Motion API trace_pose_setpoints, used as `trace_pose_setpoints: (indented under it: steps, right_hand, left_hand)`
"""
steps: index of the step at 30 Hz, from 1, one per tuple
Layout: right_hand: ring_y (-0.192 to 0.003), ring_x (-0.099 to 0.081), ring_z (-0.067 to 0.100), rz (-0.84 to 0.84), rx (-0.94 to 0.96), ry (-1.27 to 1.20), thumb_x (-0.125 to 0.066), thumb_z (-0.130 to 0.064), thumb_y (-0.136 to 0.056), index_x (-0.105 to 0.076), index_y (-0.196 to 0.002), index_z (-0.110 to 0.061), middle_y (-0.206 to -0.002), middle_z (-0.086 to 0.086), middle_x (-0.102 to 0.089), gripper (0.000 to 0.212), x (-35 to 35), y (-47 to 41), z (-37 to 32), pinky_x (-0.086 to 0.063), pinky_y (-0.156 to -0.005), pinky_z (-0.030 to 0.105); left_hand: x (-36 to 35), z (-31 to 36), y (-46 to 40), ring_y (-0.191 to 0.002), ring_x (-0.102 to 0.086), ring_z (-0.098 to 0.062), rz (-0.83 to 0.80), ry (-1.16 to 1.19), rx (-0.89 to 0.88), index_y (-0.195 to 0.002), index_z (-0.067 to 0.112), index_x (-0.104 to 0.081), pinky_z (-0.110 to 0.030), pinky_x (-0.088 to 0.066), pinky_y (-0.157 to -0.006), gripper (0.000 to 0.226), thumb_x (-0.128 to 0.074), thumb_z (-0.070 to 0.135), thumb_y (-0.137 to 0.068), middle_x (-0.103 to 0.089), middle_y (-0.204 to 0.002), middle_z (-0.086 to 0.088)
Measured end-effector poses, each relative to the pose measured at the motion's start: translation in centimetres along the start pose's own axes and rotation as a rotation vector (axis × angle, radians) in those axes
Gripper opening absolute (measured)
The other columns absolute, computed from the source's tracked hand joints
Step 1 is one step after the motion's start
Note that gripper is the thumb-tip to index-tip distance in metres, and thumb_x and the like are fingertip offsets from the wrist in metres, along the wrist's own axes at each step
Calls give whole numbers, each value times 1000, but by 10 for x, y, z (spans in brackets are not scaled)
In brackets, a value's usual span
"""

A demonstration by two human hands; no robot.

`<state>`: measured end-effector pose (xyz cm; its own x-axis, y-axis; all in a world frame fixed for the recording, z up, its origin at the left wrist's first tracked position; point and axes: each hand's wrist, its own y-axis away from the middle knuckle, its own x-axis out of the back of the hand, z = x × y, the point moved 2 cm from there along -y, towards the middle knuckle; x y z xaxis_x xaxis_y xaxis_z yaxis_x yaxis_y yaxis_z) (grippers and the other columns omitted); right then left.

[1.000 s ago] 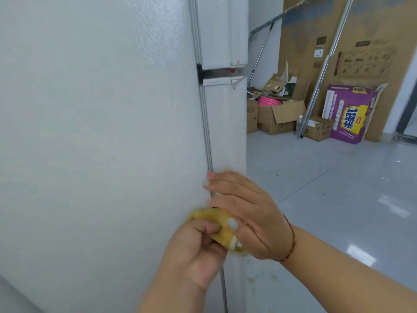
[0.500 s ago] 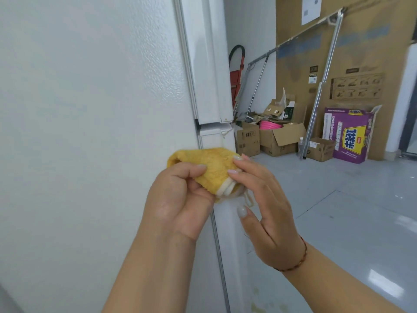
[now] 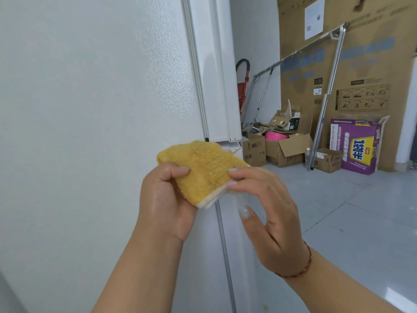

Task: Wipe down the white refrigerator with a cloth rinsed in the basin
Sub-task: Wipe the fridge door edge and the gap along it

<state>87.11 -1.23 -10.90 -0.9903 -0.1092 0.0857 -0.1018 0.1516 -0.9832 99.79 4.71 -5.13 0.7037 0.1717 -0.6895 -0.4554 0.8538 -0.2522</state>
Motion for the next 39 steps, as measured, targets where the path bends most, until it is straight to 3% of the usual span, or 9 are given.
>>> trace_pose_setpoints:
  steps: [3,8,16,19,23,26,29,33,39]
  right_hand:
    - [-109,-58,21,49,15,21,-43,-20,-91,-61,-99,-8,-107,6,-64,23,-1,-15,-5,-41,-94,31]
    - [-93,-56,15,77,-29,61,-39,-27,-96,-57,-94,-13,-98,-2,-59,23,5,-64,-15,-42,-83,27]
    - [-83,-56,14,91,-235,44,-47,-19,-86,-58,-88,-16,-87,-8,-57,11,33,-158,-34,-41,-74,26]
    - [-78,-54,17,91,-384,39,-45,-17,-84,-59,-84,-16,-84,-10,-55,15,51,-178,-40,-41,-70,27]
    - [-79,-57,15,86,-871,-116,-47,-40,-81,-62,-85,-32,-81,-6,-59,18,70,-200,-44,-45,-71,21]
    - [-86,-61,13,-26,-1280,-279,-49,-58,-74,-65,-89,-32,-88,-6,-66,34,79,-210,-45,-49,-77,22]
    - [-98,-65,30,37,-1590,-590,-53,-55,-77,-67,-98,-13,-100,11,-70,49,88,-219,-40,-52,-88,44]
    - [-109,-59,46,221,-1711,-731,-71,-54,-72,-58,-112,4,-113,32,-62,72,113,-243,-35,-47,-96,59]
    - [-59,-60,10,270,-1681,-427,-60,-29,-91,-63,-92,-13,-67,-2,-64,17,168,-264,-25,-49,-56,27]
  left_hand:
    - [-9,17,-6,-94,-70,-35,62,-102,-128,-86,3,-66,-53,-56,-84,26,-40,2,-83,-72,-88,-14]
    - [-53,35,-21,-69,-65,-15,115,-368,-138,-86,8,-62,-31,-54,-63,11,-53,4,-80,-66,-71,-1]
    - [-108,68,-35,-67,-64,-18,171,-219,-12,-70,15,-70,-26,-54,-57,28,-53,1,-53,-65,-70,-6]
    - [-123,86,-23,-69,-72,-27,152,-113,90,-70,14,-77,-38,-59,-56,47,-74,7,-24,-73,-77,-13]
    - [-152,98,-10,-63,-71,-35,131,-64,297,-72,7,-78,-42,-56,-49,74,-92,24,-1,-71,-75,-20]
    - [-184,104,-14,-68,-71,-35,56,-89,423,-73,5,-77,-44,-59,-55,70,-93,25,-8,-71,-78,-21]
    - [-212,102,-25,-76,-71,-36,-13,-136,489,-78,6,-78,-49,-60,-66,61,-90,23,-20,-71,-86,-22]
    - [-243,92,-40,-89,-69,-42,-31,-259,566,-94,0,-73,-56,-56,-79,53,-72,21,-45,-69,-97,-29]
    - [-283,68,-52,-85,-72,-30,-67,-483,640,-106,3,-66,-43,-58,-73,31,-65,11,-76,-74,-95,-16]
